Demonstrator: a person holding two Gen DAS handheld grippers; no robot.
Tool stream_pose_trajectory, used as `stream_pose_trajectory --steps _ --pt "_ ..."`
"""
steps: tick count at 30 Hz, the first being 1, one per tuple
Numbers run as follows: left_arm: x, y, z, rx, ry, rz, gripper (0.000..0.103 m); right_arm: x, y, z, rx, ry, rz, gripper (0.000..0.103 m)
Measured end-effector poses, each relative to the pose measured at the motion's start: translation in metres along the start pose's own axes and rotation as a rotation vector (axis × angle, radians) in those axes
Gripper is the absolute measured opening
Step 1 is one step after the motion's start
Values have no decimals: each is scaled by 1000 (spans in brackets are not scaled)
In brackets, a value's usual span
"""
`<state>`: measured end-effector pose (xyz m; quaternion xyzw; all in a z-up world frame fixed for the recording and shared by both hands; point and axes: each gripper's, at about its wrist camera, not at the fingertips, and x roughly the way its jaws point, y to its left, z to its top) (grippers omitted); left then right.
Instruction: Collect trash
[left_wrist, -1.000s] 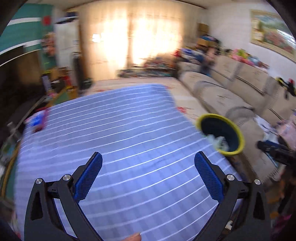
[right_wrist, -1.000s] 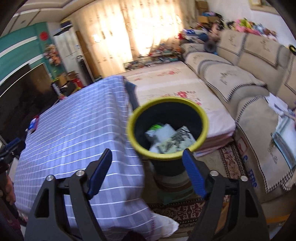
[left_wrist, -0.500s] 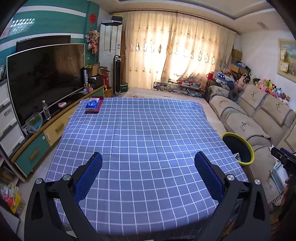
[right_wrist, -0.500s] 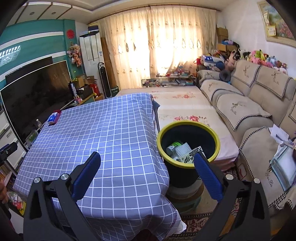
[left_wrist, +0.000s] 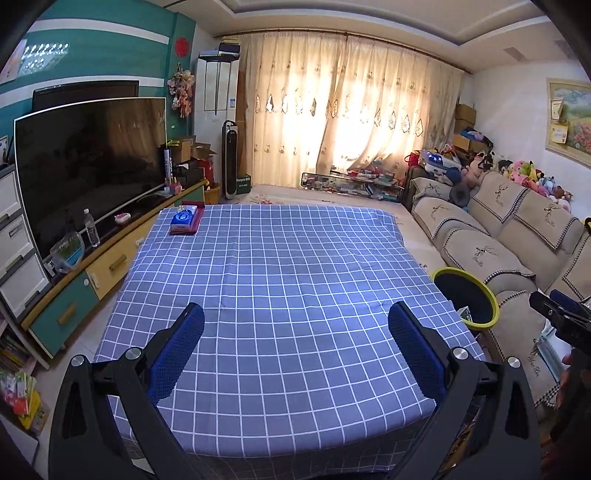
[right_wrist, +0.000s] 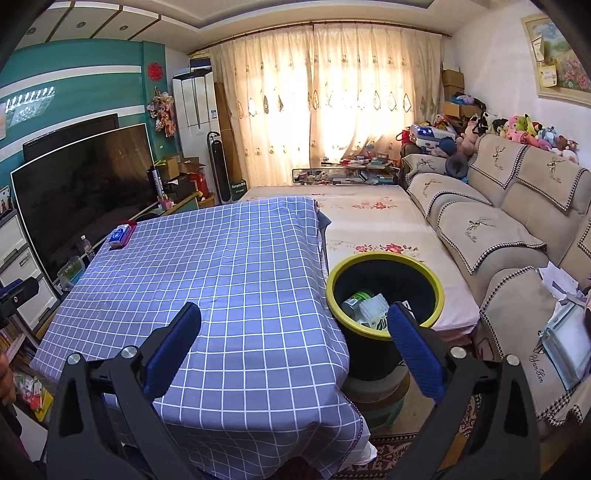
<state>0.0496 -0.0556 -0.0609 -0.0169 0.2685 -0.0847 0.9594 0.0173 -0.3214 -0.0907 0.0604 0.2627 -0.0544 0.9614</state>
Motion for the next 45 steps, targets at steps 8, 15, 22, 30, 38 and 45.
stream_pose_trajectory --steps 8,15,22,30,38,45 --pt "4 -2 -3 -1 19 -9 98 1 5 -2 -8 -1 3 96" --pt "10 1 -1 -1 20 -13 98 1 5 -2 -11 -2 0 96" --pt "11 -1 -2 -3 22 -18 98 1 4 -2 -5 -3 2 96" --pt "14 -2 -4 -1 32 -21 98 3 3 -3 -4 2 4 96" --pt "17 -4 -5 1 40 -26 98 3 2 -3 0 0 5 96" --pt "19 -4 -5 0 45 -28 98 3 1 -3 1 1 5 96"
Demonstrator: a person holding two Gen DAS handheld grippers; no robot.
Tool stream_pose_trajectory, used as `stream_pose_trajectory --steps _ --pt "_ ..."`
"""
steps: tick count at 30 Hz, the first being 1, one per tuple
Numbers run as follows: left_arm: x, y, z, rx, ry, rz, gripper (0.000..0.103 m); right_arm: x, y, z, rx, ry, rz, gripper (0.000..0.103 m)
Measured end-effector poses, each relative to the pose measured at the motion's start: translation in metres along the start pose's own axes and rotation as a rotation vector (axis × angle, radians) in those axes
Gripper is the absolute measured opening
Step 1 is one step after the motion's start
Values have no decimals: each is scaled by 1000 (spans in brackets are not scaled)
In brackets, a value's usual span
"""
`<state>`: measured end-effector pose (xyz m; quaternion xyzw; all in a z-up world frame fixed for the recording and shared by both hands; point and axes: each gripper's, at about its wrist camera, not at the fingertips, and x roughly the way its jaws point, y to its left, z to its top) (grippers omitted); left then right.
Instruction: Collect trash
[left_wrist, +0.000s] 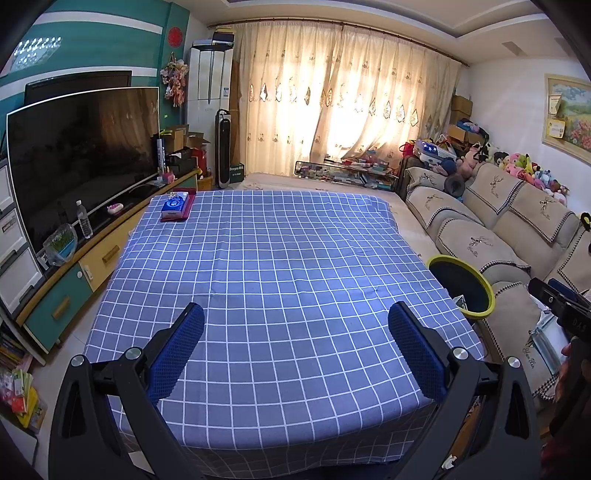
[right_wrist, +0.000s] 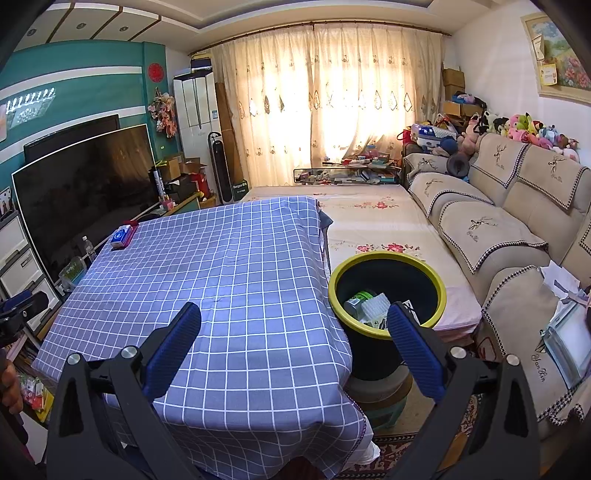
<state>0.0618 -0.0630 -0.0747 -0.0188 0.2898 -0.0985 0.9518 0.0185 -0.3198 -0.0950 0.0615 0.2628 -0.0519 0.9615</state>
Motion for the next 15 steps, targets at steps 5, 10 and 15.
stream_pose_trajectory --steps 5,10,15 --pt "3 -1 -1 2 8 -2 98 0 0 0 0 2 1 96" --pt "4 -1 -1 5 12 -3 98 1 1 -1 1 2 4 96" --pt "4 -2 -2 6 14 -5 98 2 1 -2 4 2 3 96"
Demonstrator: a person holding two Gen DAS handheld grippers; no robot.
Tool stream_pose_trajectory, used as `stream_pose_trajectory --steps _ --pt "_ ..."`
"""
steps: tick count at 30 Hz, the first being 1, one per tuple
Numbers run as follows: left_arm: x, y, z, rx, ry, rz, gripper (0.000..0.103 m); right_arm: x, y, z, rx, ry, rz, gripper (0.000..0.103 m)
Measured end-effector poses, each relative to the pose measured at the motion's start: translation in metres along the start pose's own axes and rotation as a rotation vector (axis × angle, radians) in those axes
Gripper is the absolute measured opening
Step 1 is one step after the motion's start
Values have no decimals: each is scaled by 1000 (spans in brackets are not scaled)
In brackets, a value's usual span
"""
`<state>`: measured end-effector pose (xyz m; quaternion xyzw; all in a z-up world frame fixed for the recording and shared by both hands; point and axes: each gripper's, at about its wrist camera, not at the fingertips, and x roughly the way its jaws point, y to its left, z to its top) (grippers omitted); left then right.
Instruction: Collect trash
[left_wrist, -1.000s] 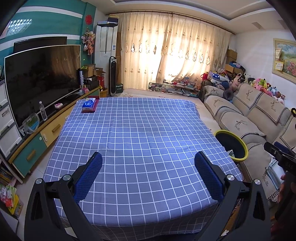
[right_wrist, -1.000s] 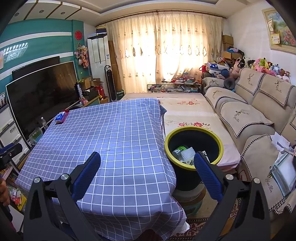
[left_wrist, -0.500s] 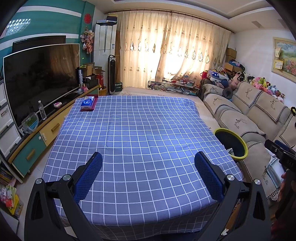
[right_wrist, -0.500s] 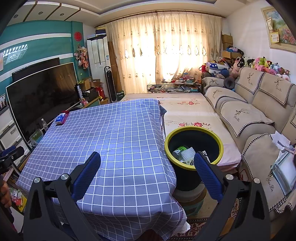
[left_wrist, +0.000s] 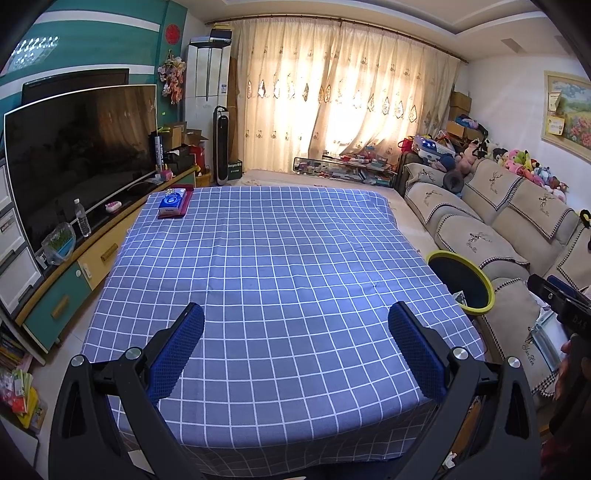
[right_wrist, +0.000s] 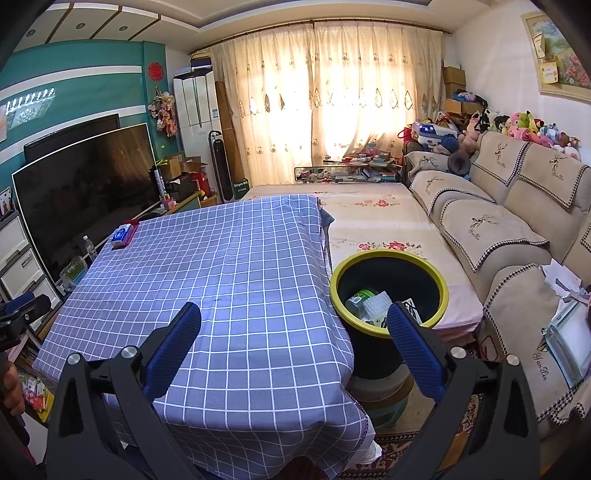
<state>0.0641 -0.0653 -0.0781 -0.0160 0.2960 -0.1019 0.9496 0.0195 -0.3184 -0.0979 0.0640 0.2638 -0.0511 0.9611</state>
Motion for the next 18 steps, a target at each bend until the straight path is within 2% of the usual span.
stream_pose_trajectory --steps 18 --pt "3 0 -1 -2 7 -6 98 3 0 -2 4 4 0 96"
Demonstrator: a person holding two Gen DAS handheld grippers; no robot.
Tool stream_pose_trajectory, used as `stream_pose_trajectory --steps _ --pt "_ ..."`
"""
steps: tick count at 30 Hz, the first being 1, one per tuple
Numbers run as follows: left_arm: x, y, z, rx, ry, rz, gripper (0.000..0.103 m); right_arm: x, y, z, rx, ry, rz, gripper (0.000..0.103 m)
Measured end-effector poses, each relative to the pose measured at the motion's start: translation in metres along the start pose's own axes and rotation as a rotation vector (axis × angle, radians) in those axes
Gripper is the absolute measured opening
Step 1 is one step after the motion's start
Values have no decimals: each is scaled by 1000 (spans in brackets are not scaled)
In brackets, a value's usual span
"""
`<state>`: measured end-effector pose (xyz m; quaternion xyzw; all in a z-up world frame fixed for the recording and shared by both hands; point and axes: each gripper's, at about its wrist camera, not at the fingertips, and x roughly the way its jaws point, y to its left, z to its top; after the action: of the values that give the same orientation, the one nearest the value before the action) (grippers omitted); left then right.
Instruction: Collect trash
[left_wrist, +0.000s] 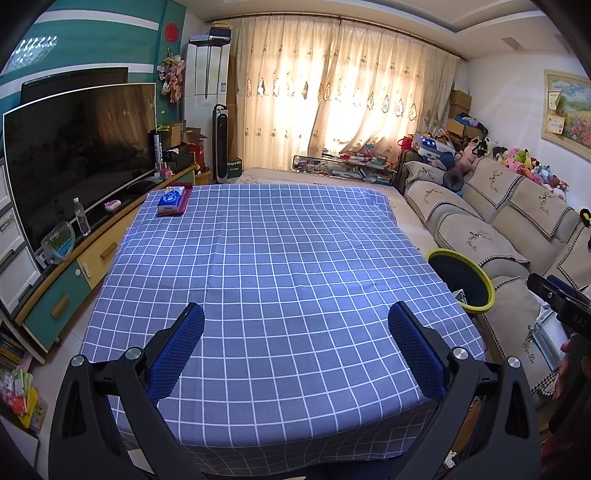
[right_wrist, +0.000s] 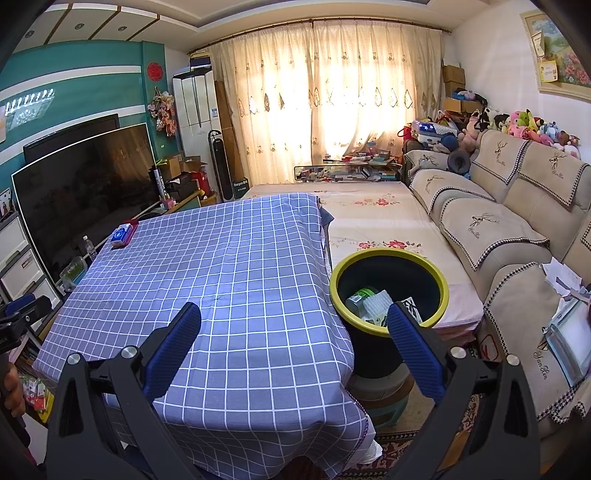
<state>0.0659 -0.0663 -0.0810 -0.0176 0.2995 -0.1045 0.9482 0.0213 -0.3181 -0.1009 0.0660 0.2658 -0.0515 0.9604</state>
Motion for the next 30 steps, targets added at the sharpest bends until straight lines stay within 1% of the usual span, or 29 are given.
stream_pose_trajectory --steps 16,19,21,24,26,30 --pt "12 4 -4 -18 30 -17 98 6 1 -5 6 14 3 96" --pt "17 6 -3 -30 26 -46 98 10 0 -5 6 22 5 96" --pt "24 9 -1 -36 38 -60 98 15 0 -4 8 31 10 96" --pt "35 11 3 -26 50 -43 98 25 2 -2 1 46 13 96" --pt "47 14 9 -14 58 -18 98 35 4 3 -8 52 17 96" --pt "90 31 27 -15 103 32 98 71 13 23 -14 83 93 96"
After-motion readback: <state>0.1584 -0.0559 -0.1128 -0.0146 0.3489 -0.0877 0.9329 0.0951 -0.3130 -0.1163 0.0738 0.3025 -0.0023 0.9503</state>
